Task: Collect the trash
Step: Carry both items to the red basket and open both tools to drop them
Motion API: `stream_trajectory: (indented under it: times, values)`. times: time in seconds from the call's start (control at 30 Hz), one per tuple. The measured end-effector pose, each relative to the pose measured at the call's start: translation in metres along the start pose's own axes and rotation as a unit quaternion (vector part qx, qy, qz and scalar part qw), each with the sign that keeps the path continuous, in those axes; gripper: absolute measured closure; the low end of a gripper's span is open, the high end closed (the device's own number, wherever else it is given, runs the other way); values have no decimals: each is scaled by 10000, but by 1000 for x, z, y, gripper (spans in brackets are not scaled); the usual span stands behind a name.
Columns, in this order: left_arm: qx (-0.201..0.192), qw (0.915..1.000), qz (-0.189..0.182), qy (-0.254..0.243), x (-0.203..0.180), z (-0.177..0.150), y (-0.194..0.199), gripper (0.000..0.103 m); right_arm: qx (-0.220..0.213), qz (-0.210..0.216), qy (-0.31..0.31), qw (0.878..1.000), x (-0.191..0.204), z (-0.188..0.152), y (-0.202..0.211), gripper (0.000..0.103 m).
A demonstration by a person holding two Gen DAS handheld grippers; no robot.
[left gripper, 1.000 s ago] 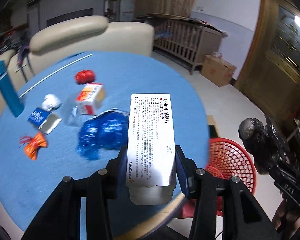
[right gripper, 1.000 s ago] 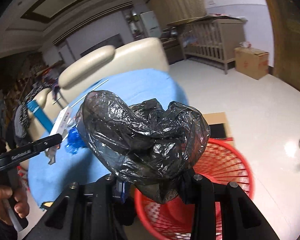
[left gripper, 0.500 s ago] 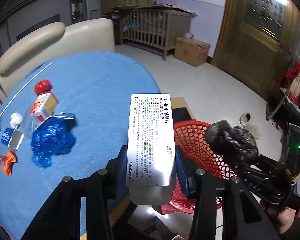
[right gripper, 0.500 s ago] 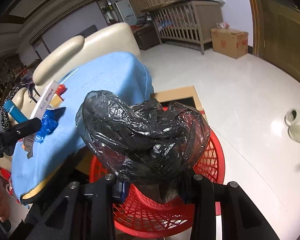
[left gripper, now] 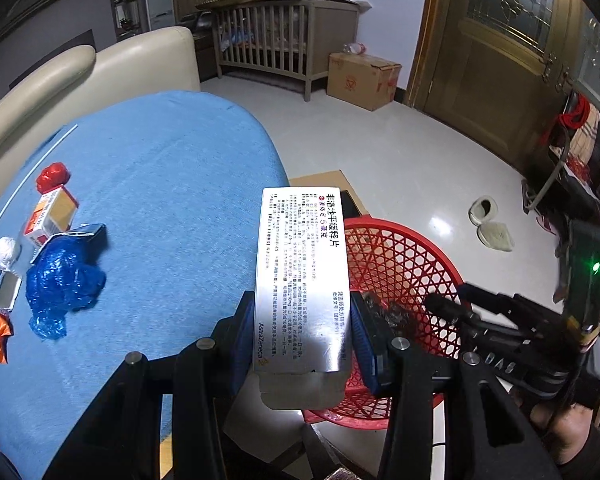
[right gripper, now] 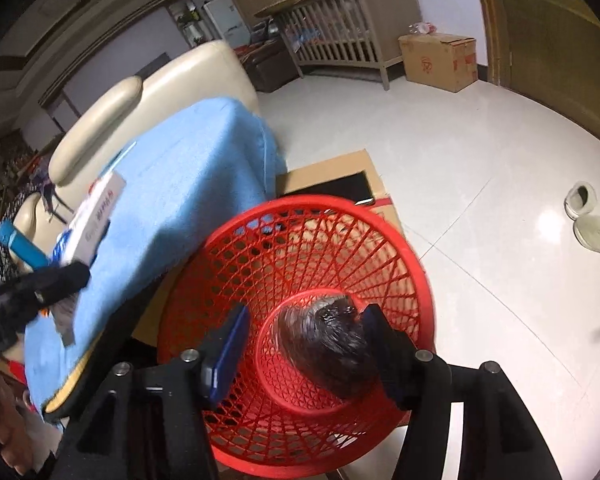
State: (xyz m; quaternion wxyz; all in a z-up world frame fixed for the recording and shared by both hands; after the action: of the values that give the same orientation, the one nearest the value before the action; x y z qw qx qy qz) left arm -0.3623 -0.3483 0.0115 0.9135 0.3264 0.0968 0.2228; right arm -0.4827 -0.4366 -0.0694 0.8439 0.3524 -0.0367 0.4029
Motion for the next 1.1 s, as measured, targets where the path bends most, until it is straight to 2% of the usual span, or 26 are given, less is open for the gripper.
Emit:
stream_trajectory:
  times: [0.33,0.53,0.57,0.6,0.63,0.73,0.9,1.1]
  values:
    - [257,9992,-223,-202,-24,-8,-17,56,-464,-126,-392,9981,-15,26,16,40]
    - [492,9977,-346,-308,-37,-17,-32,54,-578,-150,-517,9969,-20,33,19,40]
    - [548,9973,-372,-320,-39,-19,-34,50,-580,-150,-531,9968,-21,34,19,40]
    - [622,9967,-377,-358,-41,-22,-38,36,-585,-153,-552,9966,-22,34,19,40]
    - [677,9962,-360,-404,-42,-25,-41,27,-588,-150,-566,9966,-22,35,19,40]
    - [759,9953,-418,-433,-45,-30,-43,26,-596,-135,-566,9965,-22,37,18,40]
    - [700,9966,-341,-261,-30,-29,-36,26,-612,-78,-541,9966,-14,40,18,40]
    - [383,9987,-4,321,29,-21,-10,26,-599,75,-370,9975,10,42,17,40]
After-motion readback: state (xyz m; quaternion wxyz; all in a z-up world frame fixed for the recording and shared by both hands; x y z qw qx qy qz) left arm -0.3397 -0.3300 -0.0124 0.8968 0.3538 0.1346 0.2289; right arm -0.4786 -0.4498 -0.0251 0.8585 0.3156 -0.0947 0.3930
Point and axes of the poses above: each gripper's, at about its wrist camera, not at the fingertips, and y roughly against the way its jaws point, x to its left, z to its top, the point moved 9 cm from there along -y, roughly the way its jaws point, and after that the axes turned 15 degrees about -x, right-handed, at the moved point
